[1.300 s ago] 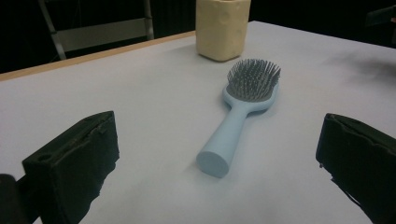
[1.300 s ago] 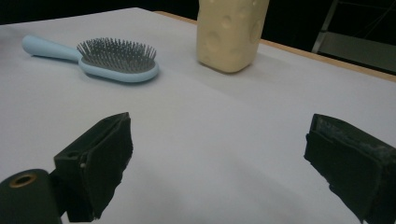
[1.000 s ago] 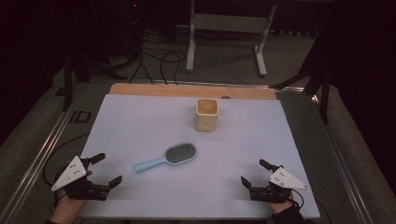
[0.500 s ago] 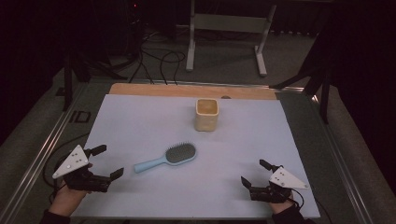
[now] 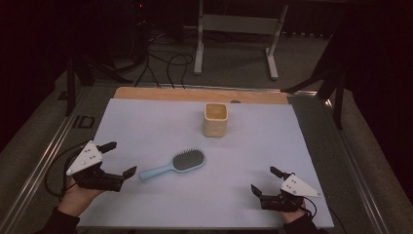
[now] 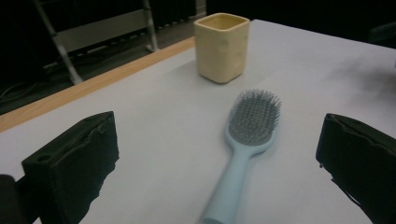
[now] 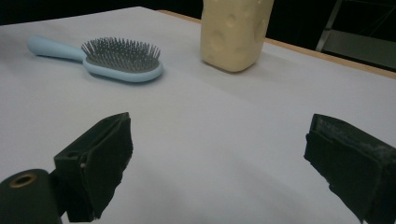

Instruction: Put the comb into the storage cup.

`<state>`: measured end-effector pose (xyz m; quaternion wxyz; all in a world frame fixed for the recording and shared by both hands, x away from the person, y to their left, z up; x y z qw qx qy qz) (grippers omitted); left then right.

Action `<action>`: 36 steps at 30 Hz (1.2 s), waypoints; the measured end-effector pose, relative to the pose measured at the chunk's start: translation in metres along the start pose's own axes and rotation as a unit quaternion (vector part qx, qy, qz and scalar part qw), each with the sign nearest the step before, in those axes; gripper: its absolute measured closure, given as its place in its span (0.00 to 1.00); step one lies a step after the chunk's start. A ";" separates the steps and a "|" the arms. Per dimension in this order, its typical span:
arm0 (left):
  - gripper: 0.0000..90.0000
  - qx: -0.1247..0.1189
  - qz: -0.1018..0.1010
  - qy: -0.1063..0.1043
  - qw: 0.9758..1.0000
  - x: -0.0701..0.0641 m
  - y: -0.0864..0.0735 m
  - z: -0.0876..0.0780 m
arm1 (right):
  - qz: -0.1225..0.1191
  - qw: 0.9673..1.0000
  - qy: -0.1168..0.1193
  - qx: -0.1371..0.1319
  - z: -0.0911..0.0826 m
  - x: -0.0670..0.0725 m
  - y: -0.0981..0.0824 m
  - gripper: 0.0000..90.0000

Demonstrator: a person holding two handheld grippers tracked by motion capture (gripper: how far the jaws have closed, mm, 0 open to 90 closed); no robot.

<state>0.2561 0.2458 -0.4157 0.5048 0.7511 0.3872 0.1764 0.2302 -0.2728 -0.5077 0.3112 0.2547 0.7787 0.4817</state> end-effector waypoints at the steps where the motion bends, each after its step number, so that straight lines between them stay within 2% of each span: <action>1: 0.00 0.005 0.003 0.000 1.000 -0.002 0.002 0.002 | 0.000 1.000 0.000 0.000 0.000 0.000 0.000 0.08; 2: 0.00 0.002 0.007 0.004 1.000 -0.004 0.004 0.003 | 0.000 1.000 0.000 0.000 0.000 0.000 0.000 0.08; 6: 0.00 0.014 0.008 -0.006 1.000 -0.009 0.010 0.010 | 0.000 1.000 0.002 -0.001 0.000 0.000 0.000 0.08; 7: 0.00 0.019 0.008 0.001 1.000 -0.010 0.012 0.012 | 0.001 1.000 0.002 -0.001 0.000 0.000 0.000 0.08; 14: 0.00 0.041 0.017 0.004 0.999 -0.021 0.020 0.027 | 0.000 1.000 0.003 0.000 0.000 0.000 0.000 0.08; 19: 0.00 0.038 0.018 0.008 0.999 -0.024 0.024 0.034 | 0.000 1.000 0.004 0.000 0.000 0.000 0.000 0.08; 20: 0.00 0.037 0.019 0.013 0.999 -0.024 0.025 0.035 | -0.001 1.000 0.004 0.000 0.000 0.000 0.000 0.08; 26: 0.00 0.047 0.020 0.009 0.999 -0.026 0.024 0.044 | 0.000 1.000 0.004 0.001 0.001 0.001 0.000 0.08; 36: 0.00 0.071 0.020 -0.011 0.997 -0.023 0.017 0.064 | 0.002 1.000 0.007 0.002 0.001 0.001 0.000 0.08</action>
Point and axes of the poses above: each handheld gripper's, and its own axes: z roughly forward along the jaws, y roughly out of its top, x roughly to its left, the point moved 1 cm from there along z, roughly forward along the jaws, and after that the axes turned 12 degrees about -z, right-handed, at the moved point
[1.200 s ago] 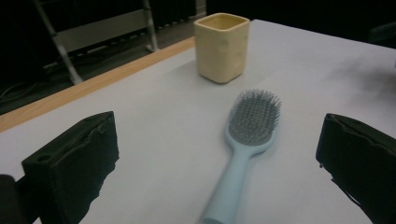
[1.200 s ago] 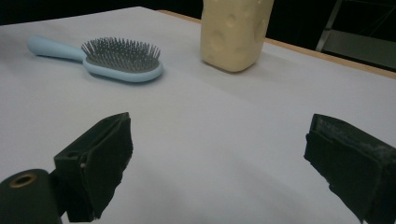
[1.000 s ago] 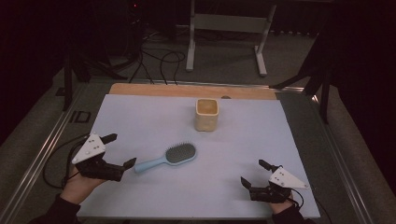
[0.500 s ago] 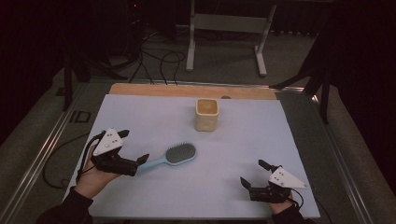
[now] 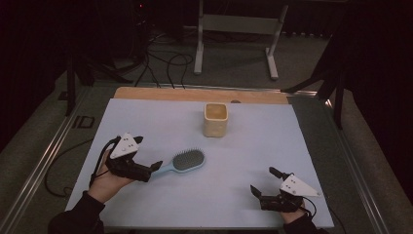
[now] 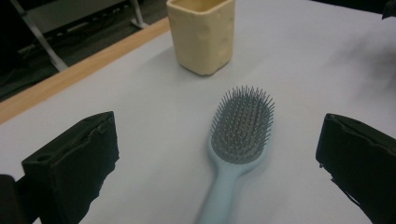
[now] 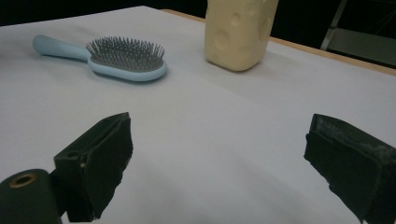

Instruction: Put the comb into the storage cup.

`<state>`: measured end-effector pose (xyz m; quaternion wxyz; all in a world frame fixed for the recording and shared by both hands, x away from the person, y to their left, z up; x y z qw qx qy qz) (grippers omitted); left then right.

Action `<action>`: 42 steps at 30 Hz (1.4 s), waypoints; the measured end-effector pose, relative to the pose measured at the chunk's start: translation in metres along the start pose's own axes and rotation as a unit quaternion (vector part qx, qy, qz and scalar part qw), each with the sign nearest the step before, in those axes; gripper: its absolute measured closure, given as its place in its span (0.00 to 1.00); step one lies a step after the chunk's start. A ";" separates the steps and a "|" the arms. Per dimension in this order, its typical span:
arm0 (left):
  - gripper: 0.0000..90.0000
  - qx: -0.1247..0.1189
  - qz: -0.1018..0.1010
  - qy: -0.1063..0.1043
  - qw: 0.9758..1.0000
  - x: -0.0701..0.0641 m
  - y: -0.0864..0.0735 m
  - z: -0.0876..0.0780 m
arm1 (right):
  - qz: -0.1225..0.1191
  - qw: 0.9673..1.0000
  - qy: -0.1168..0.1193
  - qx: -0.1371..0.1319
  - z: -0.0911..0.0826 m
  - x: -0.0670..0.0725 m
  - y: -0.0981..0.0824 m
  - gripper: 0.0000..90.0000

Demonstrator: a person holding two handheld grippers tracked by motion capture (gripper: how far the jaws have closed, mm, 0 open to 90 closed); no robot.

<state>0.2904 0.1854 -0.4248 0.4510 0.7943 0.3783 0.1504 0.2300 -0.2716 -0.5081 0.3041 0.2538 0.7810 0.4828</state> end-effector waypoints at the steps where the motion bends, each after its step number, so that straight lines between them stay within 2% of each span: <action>1: 0.00 0.004 -0.002 -0.004 1.000 0.000 -0.001 0.002 | 0.000 1.000 0.000 0.000 0.000 0.000 0.000 0.08; 18: 0.00 0.050 0.002 -0.039 0.998 0.006 -0.018 0.040 | 0.001 1.000 0.005 -0.001 0.000 0.001 0.000 0.08; 24: 0.00 0.066 0.002 -0.042 0.997 0.009 -0.024 0.051 | 0.001 1.000 0.006 -0.001 0.000 0.001 0.000 0.08; 25: 0.00 0.070 0.000 -0.048 0.996 0.009 -0.025 0.053 | 0.001 1.000 0.007 -0.001 0.000 0.001 0.000 0.08; 37: 0.01 0.103 0.003 -0.056 0.993 0.013 -0.034 0.071 | 0.000 1.000 0.008 -0.002 0.000 0.001 0.000 0.08; 42: 0.02 0.126 0.012 -0.059 0.990 0.013 -0.037 0.078 | 0.001 1.000 0.010 -0.002 0.000 0.002 0.000 0.08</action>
Point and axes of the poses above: each handheld gripper's, and its own axes: z roughly forward along the jaws, y roughly out of its top, x roughly to its left, the point moved 1 cm from there along z, roughly forward along the jaws, and after that the axes turned 12 degrees about -z, right-handed, at the moved point
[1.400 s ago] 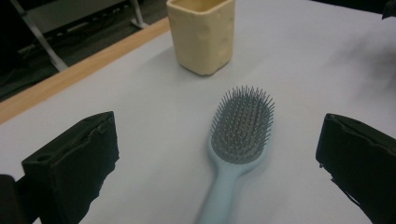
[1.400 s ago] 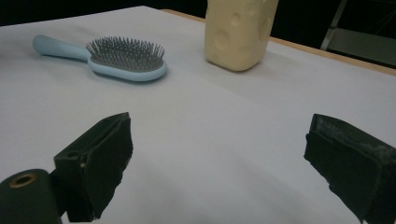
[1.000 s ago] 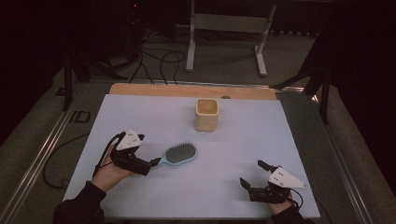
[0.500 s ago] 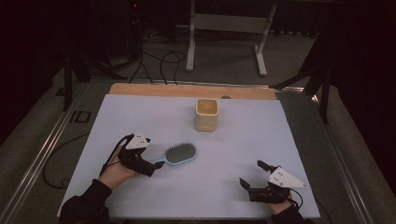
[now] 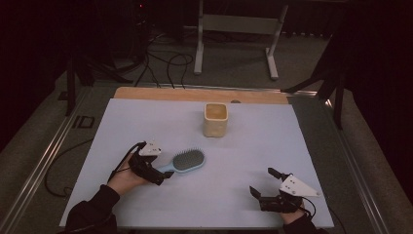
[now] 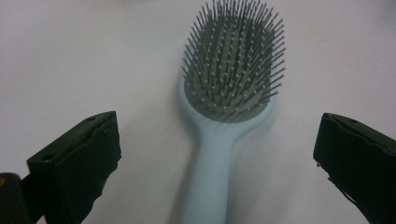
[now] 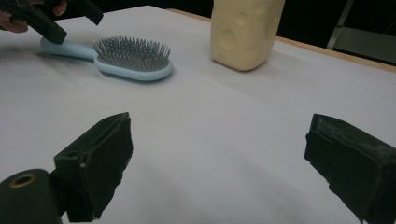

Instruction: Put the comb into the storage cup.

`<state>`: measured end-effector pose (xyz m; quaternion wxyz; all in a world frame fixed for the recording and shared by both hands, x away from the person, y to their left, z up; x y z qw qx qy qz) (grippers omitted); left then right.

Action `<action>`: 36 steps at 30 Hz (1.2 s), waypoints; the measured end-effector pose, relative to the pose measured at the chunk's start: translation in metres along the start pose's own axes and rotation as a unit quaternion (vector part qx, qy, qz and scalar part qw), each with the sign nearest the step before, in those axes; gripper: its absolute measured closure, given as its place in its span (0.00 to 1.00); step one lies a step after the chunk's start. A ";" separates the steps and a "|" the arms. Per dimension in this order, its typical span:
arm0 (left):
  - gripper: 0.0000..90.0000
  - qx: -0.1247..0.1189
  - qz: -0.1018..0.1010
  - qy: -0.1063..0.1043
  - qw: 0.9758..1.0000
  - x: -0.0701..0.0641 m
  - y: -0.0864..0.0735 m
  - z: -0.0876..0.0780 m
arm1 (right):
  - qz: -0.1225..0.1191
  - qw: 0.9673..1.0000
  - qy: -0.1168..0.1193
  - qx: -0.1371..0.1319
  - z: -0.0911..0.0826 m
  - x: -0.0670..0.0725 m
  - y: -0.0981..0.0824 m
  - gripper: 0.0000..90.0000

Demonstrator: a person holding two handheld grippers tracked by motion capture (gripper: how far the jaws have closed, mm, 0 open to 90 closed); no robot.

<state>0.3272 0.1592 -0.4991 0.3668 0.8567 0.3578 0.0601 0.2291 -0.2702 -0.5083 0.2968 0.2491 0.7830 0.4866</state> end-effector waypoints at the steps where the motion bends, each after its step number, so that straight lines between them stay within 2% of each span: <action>1: 0.02 0.004 0.002 -0.002 1.000 0.000 0.000 0.001 | 0.000 1.000 0.000 0.000 0.000 0.000 0.000 0.08; 8: 0.09 0.025 0.018 -0.003 1.000 0.002 0.000 0.007 | 0.001 1.000 0.000 -0.001 0.000 0.000 0.000 0.08; 12: 0.15 0.037 0.022 -0.011 0.999 0.003 0.001 0.008 | 0.001 1.000 0.000 0.000 0.000 0.000 0.000 0.08; 17: 0.17 0.067 0.029 -0.012 0.997 0.002 0.003 0.013 | 0.001 1.000 0.001 0.000 0.000 0.000 0.000 0.08; 23: 0.28 0.089 0.038 -0.012 0.995 0.000 0.009 0.015 | 0.001 1.000 0.001 -0.001 0.000 0.000 0.000 0.08; 29: 0.36 0.125 0.058 -0.011 0.990 -0.002 0.015 0.018 | 0.001 1.000 0.002 0.000 0.000 0.000 0.000 0.08; 30: 0.37 0.127 0.055 -0.011 0.990 -0.002 0.016 0.019 | 0.002 1.000 0.002 -0.001 0.000 0.000 0.000 0.08; 36: 0.45 0.155 0.072 -0.006 0.985 -0.004 0.023 0.022 | 0.002 1.000 0.003 -0.001 0.000 0.000 0.000 0.08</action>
Point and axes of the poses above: each handheld gripper's, and its own axes: z roughly forward along the jaws, y roughly out of its top, x roughly to its left, the point moved 1 cm from there along z, roughly forward along the jaws, and after that the axes turned 12 degrees about -z, right-handed, at the moved point
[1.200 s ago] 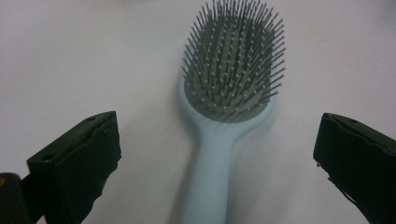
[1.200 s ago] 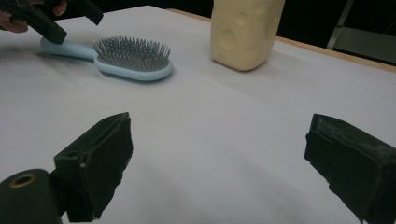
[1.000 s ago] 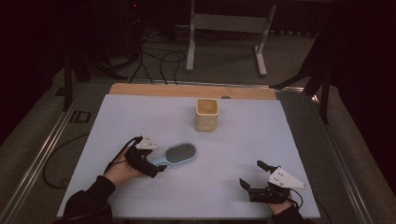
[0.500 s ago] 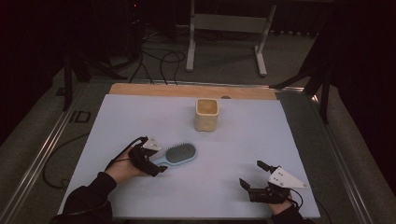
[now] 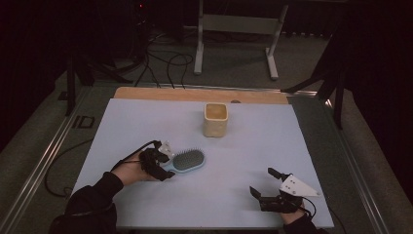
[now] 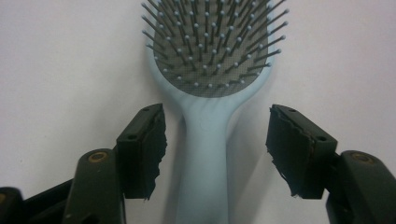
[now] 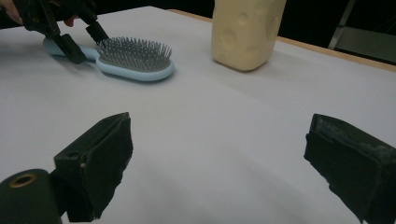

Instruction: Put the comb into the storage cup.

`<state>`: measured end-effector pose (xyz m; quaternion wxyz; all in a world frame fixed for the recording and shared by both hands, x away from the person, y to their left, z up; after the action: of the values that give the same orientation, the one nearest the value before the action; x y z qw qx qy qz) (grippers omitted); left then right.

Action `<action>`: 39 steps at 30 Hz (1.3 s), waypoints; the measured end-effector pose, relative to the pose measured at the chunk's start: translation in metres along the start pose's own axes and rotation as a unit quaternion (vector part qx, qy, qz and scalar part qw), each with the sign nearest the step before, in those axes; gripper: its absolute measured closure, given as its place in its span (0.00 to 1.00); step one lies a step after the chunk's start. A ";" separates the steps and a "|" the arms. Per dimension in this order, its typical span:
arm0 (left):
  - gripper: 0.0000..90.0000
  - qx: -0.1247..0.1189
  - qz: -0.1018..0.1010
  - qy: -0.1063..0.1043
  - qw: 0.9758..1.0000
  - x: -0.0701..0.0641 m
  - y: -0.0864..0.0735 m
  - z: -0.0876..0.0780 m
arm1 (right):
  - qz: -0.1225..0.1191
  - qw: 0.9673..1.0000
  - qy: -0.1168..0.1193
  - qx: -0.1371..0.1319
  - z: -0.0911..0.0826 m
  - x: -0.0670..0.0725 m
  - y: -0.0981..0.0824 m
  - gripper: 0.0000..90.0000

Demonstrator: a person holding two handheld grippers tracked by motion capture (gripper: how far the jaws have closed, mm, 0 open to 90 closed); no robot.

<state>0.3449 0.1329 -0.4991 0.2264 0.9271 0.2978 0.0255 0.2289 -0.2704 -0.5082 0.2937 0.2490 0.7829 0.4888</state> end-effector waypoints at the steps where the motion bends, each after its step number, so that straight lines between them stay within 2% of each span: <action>1: 0.46 0.006 0.003 0.005 1.000 0.000 0.001 0.000 | 0.000 1.000 0.000 0.000 0.000 0.000 0.000 0.08; 7: 0.58 0.033 0.011 0.009 0.999 0.001 0.008 0.000 | 0.000 1.000 0.001 0.000 0.000 0.000 0.000 0.08; 11: 0.60 0.052 0.021 0.016 0.998 0.002 0.013 -0.001 | 0.001 1.000 0.002 0.000 0.000 0.000 0.000 0.08; 12: 0.61 0.054 0.020 0.012 0.998 0.002 0.013 -0.001 | 0.001 1.000 0.002 0.000 0.000 0.000 0.000 0.08; 13: 0.63 0.061 0.025 0.017 0.998 0.002 0.015 -0.001 | 0.001 1.000 0.002 0.000 0.000 0.000 0.000 0.08; 17: 0.64 0.079 0.032 0.017 0.996 0.000 0.017 0.002 | 0.000 1.000 0.004 0.001 0.001 0.000 0.000 0.08; 22: 0.65 0.092 0.031 0.020 0.995 0.001 0.018 0.006 | -0.002 1.000 0.005 0.002 0.001 0.000 0.000 0.08; 23: 0.65 0.092 0.030 0.027 0.995 0.000 0.018 0.007 | -0.001 1.000 0.005 0.002 0.001 0.000 0.000 0.08; 31: 0.71 0.104 0.032 0.014 0.994 0.002 0.020 0.010 | 0.000 1.000 0.008 0.003 0.001 0.001 0.000 0.08; 39: 0.77 0.107 0.033 0.020 0.994 -0.001 0.020 0.011 | 0.001 1.000 0.009 0.002 0.001 0.001 0.000 0.08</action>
<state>0.3565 0.1136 -0.5000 0.1191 0.9545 0.2729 0.0190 0.2293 -0.2690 -0.5092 0.2858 0.2460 0.7864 0.4893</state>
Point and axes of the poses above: each handheld gripper's, and its own axes: z roughly forward along the jaws, y roughly out of its top, x roughly to its left, the point moved 1 cm from there along z, roughly forward along the jaws, and after that the axes turned 12 degrees about -z, right-handed, at the moved point
